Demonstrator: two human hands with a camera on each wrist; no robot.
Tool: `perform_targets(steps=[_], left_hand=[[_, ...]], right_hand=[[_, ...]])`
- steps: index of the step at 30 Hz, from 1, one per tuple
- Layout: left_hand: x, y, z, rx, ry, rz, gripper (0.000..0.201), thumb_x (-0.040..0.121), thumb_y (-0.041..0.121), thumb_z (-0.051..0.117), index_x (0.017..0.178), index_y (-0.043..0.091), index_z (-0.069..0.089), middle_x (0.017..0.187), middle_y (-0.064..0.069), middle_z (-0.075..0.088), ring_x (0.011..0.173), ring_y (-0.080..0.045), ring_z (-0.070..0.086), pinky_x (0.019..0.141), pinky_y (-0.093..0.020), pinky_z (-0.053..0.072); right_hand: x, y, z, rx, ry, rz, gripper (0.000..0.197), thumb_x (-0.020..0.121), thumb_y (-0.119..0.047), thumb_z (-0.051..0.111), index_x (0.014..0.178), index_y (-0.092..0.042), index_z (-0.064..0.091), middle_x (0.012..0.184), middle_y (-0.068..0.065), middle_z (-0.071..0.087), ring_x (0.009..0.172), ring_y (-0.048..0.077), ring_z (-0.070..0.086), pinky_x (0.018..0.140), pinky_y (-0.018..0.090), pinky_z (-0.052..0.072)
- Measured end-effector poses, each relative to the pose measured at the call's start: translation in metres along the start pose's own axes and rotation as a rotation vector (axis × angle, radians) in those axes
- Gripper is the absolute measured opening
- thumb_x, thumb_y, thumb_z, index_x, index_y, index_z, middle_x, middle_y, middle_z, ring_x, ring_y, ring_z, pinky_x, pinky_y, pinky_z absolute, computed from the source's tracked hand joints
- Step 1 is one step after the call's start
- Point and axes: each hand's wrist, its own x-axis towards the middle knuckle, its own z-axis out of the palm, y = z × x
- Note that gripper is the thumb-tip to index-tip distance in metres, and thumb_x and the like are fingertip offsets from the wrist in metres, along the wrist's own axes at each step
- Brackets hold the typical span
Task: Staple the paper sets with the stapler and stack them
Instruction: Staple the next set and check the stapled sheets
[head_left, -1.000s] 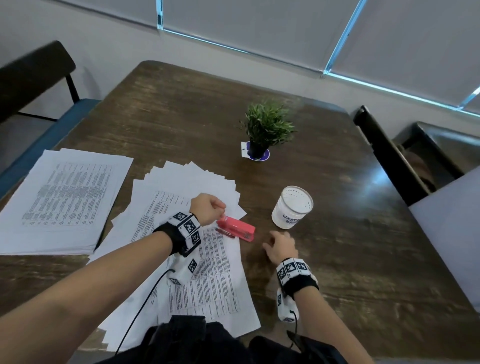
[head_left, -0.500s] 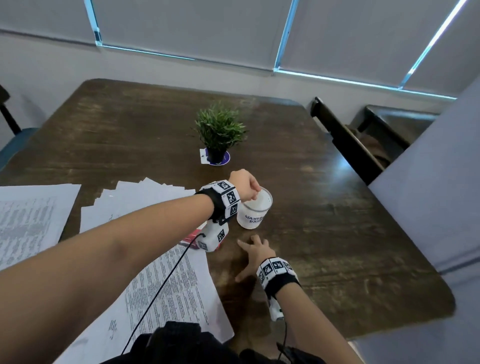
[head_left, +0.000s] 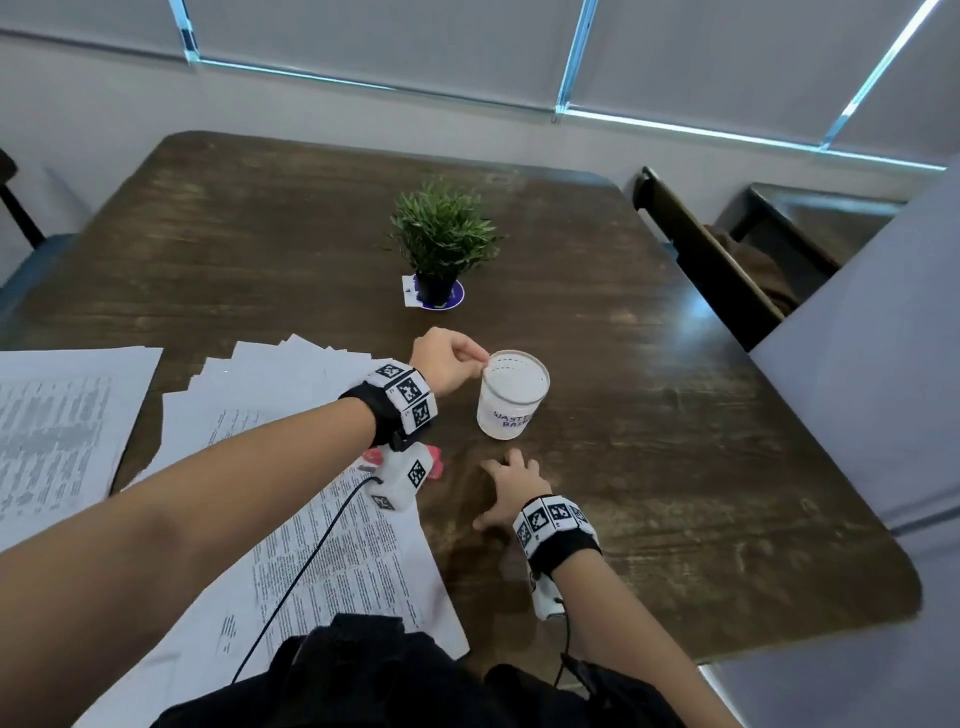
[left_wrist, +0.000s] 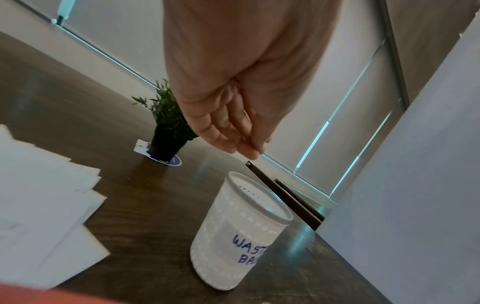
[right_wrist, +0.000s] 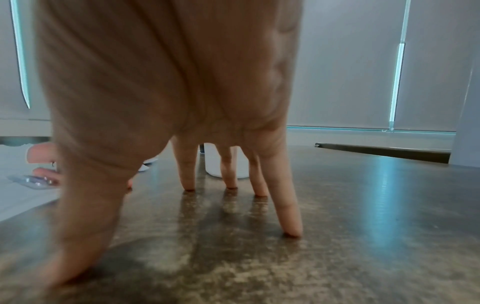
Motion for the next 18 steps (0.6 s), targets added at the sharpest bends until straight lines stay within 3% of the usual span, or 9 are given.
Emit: perform_targets(steps=[4, 6, 9, 13, 16, 18], left_hand=[[-0.027, -0.05, -0.03, 0.02, 0.055, -0.071, 0.007, 0.081, 0.012, 0.075, 0.083, 0.019, 0.074, 0.084, -0.005, 0.074, 0.072, -0.007, 0.064, 0.074, -0.016, 0.05], [-0.041, -0.077, -0.044, 0.109, 0.088, -0.117, 0.005, 0.083, 0.013, 0.073, 0.087, 0.015, 0.076, 0.089, -0.005, 0.075, 0.078, -0.011, 0.065, 0.081, -0.019, 0.048], [-0.058, -0.115, -0.06, 0.224, 0.098, -0.241, 0.015, 0.084, 0.008, 0.069, 0.097, 0.011, 0.075, 0.099, -0.006, 0.074, 0.093, -0.017, 0.068, 0.088, -0.022, 0.047], [-0.077, -0.147, -0.072, 0.35, 0.011, -0.405, 0.039, 0.083, 0.007, 0.067, 0.121, 0.009, 0.065, 0.124, -0.009, 0.065, 0.112, -0.023, 0.061, 0.094, -0.026, 0.045], [-0.086, -0.158, -0.079, 0.47, -0.105, -0.479, 0.07, 0.076, 0.017, 0.079, 0.139, 0.013, 0.05, 0.143, -0.007, 0.049, 0.129, -0.026, 0.049, 0.102, -0.031, 0.042], [-0.091, -0.164, -0.085, 0.561, -0.177, -0.471, 0.091, 0.068, 0.032, 0.086, 0.144, 0.013, 0.04, 0.149, -0.007, 0.04, 0.135, -0.026, 0.04, 0.109, -0.037, 0.037]], right_hand=[[0.004, -0.011, -0.007, 0.135, 0.109, -0.032, 0.049, 0.087, -0.042, 0.066, 0.126, -0.016, 0.055, 0.13, 0.008, 0.052, 0.123, 0.03, 0.05, 0.099, 0.043, 0.046], [0.004, -0.025, -0.01, 0.223, 0.145, -0.096, 0.045, 0.088, -0.035, 0.065, 0.128, -0.016, 0.055, 0.126, 0.006, 0.062, 0.119, 0.026, 0.057, 0.099, 0.04, 0.048], [0.003, -0.053, -0.013, 0.34, 0.209, -0.211, 0.05, 0.086, -0.028, 0.068, 0.131, -0.014, 0.054, 0.126, 0.009, 0.062, 0.116, 0.027, 0.058, 0.098, 0.037, 0.047], [0.007, -0.084, -0.013, 0.288, 0.226, -0.295, 0.043, 0.087, -0.03, 0.067, 0.126, -0.017, 0.057, 0.119, 0.008, 0.058, 0.11, 0.028, 0.058, 0.093, 0.04, 0.048], [0.01, -0.087, -0.015, 0.262, 0.271, -0.259, 0.026, 0.091, -0.024, 0.061, 0.116, -0.018, 0.066, 0.112, 0.008, 0.062, 0.104, 0.028, 0.06, 0.086, 0.036, 0.05], [0.012, -0.079, -0.013, 0.276, 0.326, -0.208, 0.026, 0.091, -0.023, 0.06, 0.116, -0.02, 0.067, 0.112, 0.007, 0.065, 0.104, 0.027, 0.061, 0.085, 0.035, 0.049]])
